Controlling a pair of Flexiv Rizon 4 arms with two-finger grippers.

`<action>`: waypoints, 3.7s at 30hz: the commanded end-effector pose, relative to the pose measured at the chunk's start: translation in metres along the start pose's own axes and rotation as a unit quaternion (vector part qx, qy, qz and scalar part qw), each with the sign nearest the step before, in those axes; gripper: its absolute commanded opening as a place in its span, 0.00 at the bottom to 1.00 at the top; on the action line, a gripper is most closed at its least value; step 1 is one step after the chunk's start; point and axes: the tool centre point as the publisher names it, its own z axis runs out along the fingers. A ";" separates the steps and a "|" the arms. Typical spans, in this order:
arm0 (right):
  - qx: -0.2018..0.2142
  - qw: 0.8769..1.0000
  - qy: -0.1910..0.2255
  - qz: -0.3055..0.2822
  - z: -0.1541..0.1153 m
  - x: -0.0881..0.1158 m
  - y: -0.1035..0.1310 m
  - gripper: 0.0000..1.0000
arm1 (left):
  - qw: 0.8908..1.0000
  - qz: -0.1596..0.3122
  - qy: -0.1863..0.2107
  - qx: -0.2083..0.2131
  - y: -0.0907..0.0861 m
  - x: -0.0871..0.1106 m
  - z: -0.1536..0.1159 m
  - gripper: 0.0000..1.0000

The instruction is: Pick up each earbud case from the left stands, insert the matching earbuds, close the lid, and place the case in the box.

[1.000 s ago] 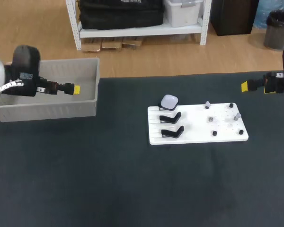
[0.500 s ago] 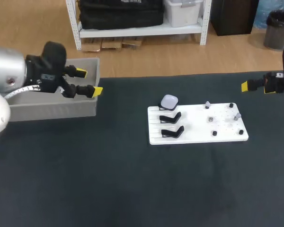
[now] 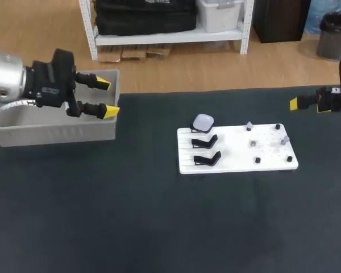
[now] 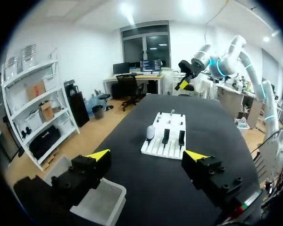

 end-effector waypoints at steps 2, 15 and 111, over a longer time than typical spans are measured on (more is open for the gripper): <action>-0.001 1.000 0.000 0.000 0.001 0.000 -0.001 1.00 | 1.000 -0.012 -0.007 -0.009 -0.010 0.004 0.018 1.00; -0.001 1.000 0.000 0.000 0.001 0.000 -0.001 1.00 | 0.998 0.008 0.027 0.058 -0.021 -0.018 0.136 1.00; -0.048 0.995 0.081 -0.040 0.067 0.025 0.061 1.00 | 0.993 0.042 -0.015 0.110 -0.017 -0.037 0.240 0.00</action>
